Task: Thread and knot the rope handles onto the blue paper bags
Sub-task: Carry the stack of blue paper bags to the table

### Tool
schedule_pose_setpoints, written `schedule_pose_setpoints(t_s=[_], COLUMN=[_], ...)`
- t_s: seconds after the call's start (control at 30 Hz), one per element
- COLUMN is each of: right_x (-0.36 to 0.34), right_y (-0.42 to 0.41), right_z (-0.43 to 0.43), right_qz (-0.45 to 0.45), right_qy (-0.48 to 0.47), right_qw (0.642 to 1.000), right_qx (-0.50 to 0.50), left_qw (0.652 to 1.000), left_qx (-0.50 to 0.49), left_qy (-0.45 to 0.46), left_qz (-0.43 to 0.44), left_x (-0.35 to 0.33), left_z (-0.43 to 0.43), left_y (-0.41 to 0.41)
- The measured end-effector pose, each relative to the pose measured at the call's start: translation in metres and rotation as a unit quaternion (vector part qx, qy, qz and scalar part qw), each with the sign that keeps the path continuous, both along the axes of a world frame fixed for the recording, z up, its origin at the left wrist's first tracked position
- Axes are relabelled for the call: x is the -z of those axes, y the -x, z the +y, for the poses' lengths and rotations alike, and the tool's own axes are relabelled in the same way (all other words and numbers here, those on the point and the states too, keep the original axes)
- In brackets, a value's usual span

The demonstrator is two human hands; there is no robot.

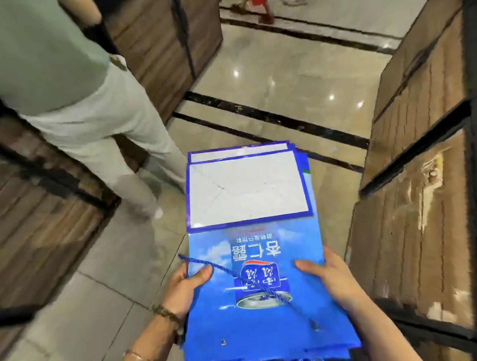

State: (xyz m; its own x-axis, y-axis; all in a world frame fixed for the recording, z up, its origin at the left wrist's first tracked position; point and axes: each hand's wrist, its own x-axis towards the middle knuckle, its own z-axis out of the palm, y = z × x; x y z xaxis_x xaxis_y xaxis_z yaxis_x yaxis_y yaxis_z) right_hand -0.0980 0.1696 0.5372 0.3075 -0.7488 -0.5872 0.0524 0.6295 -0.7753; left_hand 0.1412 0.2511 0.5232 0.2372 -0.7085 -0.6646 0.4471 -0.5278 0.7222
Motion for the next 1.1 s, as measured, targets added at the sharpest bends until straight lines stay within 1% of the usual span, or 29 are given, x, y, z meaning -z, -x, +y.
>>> schedule_pose_setpoints(t_s=[0.1, 0.2, 0.3, 0.43, 0.6, 0.7, 0.83, 0.93, 1.0, 1.1], right_x=[-0.007, -0.013, -0.015, -0.015, -0.024, -0.024, -0.021, -0.021, -0.022, -0.022], right_y=[-0.025, -0.069, -0.125, -0.209, -0.335, -0.404, -0.492, -0.55, -0.582, -0.625], right_z=[0.001, 0.003, 0.023, 0.07, 0.17, 0.25, 0.366, 0.451, 0.508, 0.592], right_qz=[0.007, 0.026, 0.016, 0.012, -0.01, -0.025, -0.049, -0.055, -0.063, -0.065], right_qy=[0.011, 0.025, 0.042, 0.055, 0.102, 0.096, 0.096, 0.084, 0.07, 0.053], right_qw=[0.996, 0.983, 0.959, 0.912, 0.831, 0.78, 0.703, 0.645, 0.614, 0.572], right_qx=[-0.089, -0.182, -0.279, -0.407, -0.547, -0.618, -0.703, -0.758, -0.784, -0.816], left_qw=[0.996, 0.981, 0.962, 0.919, 0.848, 0.8, 0.725, 0.659, 0.618, 0.571], left_qx=[-0.083, -0.192, -0.274, -0.39, -0.528, -0.597, -0.685, -0.749, -0.783, -0.818], left_qy=[0.006, 0.011, 0.01, 0.013, 0.032, 0.033, 0.039, 0.033, 0.022, 0.018], left_qz=[0.003, -0.015, -0.02, -0.051, -0.035, -0.042, -0.054, -0.061, -0.064, -0.069], left_x=[-0.013, -0.022, -0.025, -0.029, -0.029, -0.033, -0.03, -0.026, -0.027, -0.03], left_z=[0.041, 0.085, 0.14, 0.228, 0.345, 0.427, 0.535, 0.608, 0.652, 0.715], left_y=[-0.008, -0.027, -0.051, -0.082, -0.126, -0.153, -0.184, -0.203, -0.211, -0.226])
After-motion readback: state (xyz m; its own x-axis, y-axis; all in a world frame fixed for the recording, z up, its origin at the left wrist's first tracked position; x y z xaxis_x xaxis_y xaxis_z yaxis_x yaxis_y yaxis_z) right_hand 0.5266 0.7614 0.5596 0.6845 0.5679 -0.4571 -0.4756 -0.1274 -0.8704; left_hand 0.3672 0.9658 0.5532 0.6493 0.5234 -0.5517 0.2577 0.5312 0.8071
